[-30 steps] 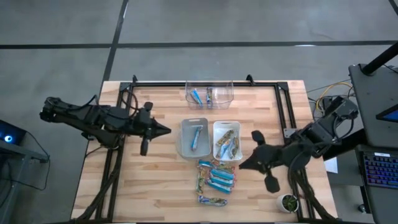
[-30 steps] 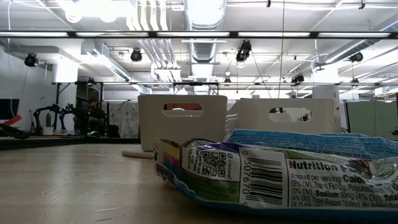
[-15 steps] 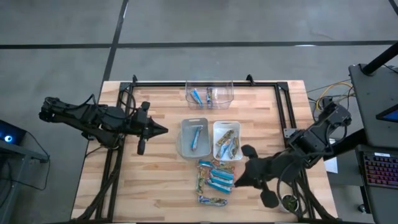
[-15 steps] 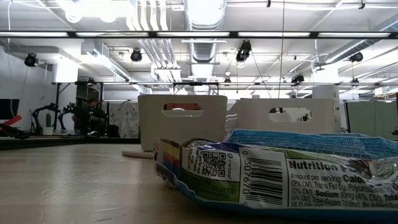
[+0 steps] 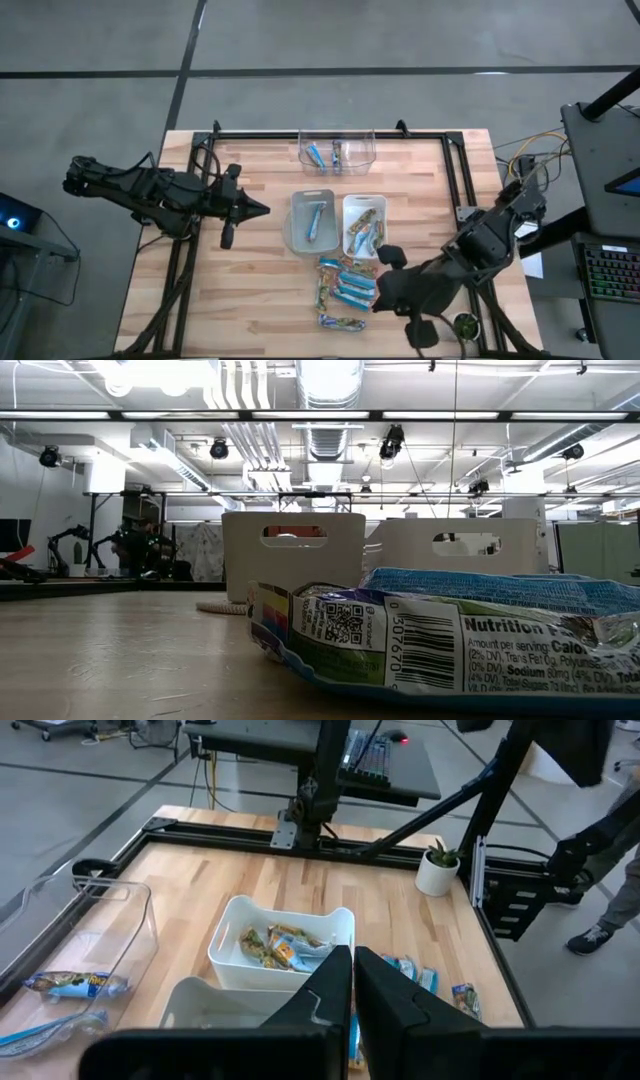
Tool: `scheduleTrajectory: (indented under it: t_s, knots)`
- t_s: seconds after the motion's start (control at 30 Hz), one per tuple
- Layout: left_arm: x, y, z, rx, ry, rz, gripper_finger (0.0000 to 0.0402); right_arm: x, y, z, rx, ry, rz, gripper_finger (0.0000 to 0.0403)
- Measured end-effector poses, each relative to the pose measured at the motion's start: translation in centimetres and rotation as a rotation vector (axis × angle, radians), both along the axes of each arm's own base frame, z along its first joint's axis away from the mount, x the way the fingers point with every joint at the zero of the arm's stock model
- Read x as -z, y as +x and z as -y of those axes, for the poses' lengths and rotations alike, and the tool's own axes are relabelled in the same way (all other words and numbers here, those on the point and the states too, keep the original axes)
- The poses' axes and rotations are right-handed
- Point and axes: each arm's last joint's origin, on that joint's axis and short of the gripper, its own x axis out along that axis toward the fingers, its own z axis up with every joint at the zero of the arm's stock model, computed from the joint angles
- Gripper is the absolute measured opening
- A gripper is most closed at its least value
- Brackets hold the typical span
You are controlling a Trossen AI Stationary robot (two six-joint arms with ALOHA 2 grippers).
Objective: Pick and place Granola Bars by type
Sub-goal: Put the blue granola bar into the transparent bin
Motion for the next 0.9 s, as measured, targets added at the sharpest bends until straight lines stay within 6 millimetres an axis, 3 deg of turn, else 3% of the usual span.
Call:
scheduleTrajectory:
  t_s: [0.23, 0.6, 0.73, 0.9]
  knots:
    - [0.0, 0.0, 0.0, -0.001, -0.002, -0.001, 0.0000, 1.7, 1.9, -1.5, 0.058, 0.024, -0.061, 0.0008]
    - [0.1, 0.0, 0.0, -0.006, -0.015, -0.006, 0.0000, 6.1, 3.9, -2.9, 0.187, 0.033, -0.267, 0.0015]
    - [0.1, 0.0, 0.0, -0.006, -0.015, -0.007, 0.0000, 7.9, 5.0, -3.4, 0.207, 0.047, -0.344, 0.0048]
    - [0.1, 0.0, 0.0, -0.006, -0.018, -0.008, 0.0000, 10.6, 6.6, -4.0, 0.214, 0.042, -0.431, 0.0116]
